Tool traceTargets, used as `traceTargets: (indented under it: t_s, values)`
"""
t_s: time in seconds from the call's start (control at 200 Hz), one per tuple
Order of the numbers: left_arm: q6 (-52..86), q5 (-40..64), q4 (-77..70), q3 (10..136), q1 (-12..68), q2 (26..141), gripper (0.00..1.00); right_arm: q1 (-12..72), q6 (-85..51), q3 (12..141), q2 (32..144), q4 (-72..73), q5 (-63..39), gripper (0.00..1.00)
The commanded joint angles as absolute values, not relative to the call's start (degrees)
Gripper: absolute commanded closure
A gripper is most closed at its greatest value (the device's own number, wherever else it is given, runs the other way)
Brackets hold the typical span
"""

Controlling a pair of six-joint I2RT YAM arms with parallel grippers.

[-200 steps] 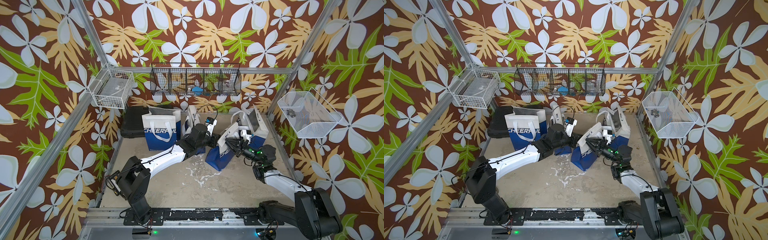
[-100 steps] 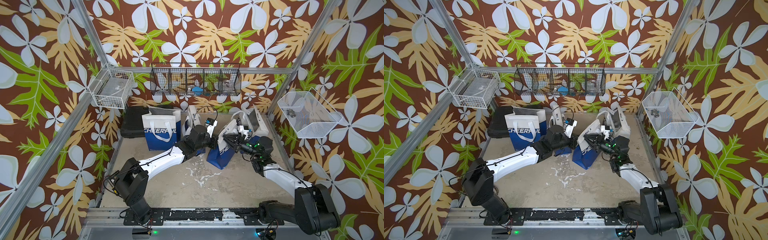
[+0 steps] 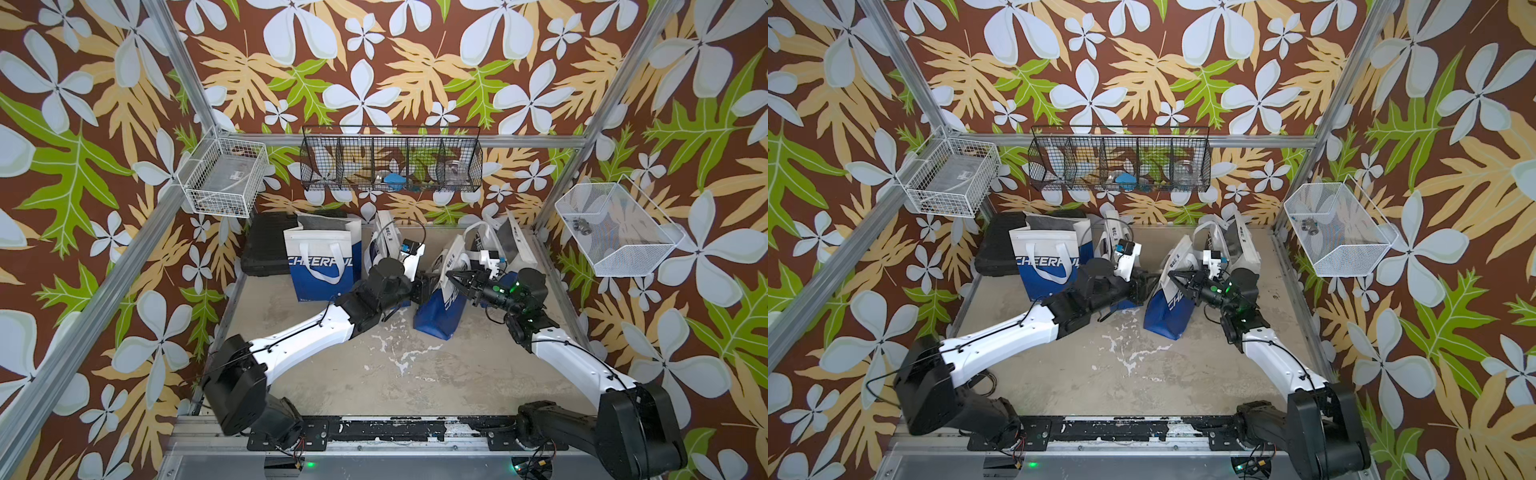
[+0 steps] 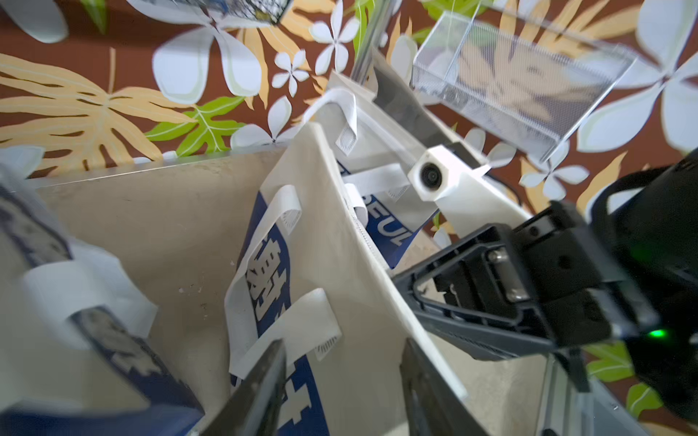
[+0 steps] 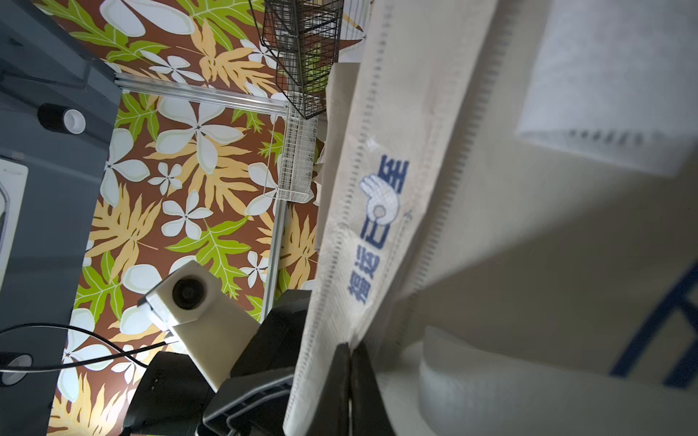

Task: Open the takeout bag
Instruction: Open the takeout bag at the center of the board.

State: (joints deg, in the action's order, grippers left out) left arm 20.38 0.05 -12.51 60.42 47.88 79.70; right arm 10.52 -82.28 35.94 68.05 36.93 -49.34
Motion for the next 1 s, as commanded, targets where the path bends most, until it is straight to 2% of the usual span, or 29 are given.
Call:
traceTargets:
  t_s: [0.0, 0.08, 0.175, 0.395, 0.626, 0.736, 0.841, 0.991]
  values:
    - [28.3, -7.9, -18.7, 52.3, 48.9, 71.3, 0.29, 10.5, -82.5, 35.3, 66.6, 41.2, -48.5, 1.00]
    - [29.2, -11.7, -25.1, 43.4, 55.2, 66.0, 0.28, 10.5, -83.6, 34.1, 66.0, 42.3, -48.3, 1.00]
    - [27.3, -14.6, -29.9, 38.1, 62.5, 65.6, 0.25, 10.6, -84.2, 33.1, 64.8, 42.8, -47.5, 1.00]
    - [27.8, -16.0, -35.3, 38.3, 62.8, 71.7, 0.18, 11.0, -83.2, 32.9, 59.4, 37.4, -46.2, 1.00]
    - [26.1, -9.9, -38.9, 44.4, 62.2, 79.6, 0.20, 11.2, -83.5, 32.0, 56.7, 35.1, -45.3, 1.00]
    - [28.2, -5.4, -41.0, 44.7, 60.5, 82.7, 0.35, 11.6, -83.8, 31.4, 56.4, 35.4, -44.8, 1.00]
    - [29.2, -5.5, -41.6, 44.7, 60.5, 84.3, 0.44, 11.9, -84.3, 30.9, 56.2, 36.0, -44.6, 1.00]
    - [29.6, -7.7, -41.2, 46.6, 60.3, 87.2, 0.72, 13.8, -84.6, 30.0, 55.5, 35.9, -43.1, 1.00]
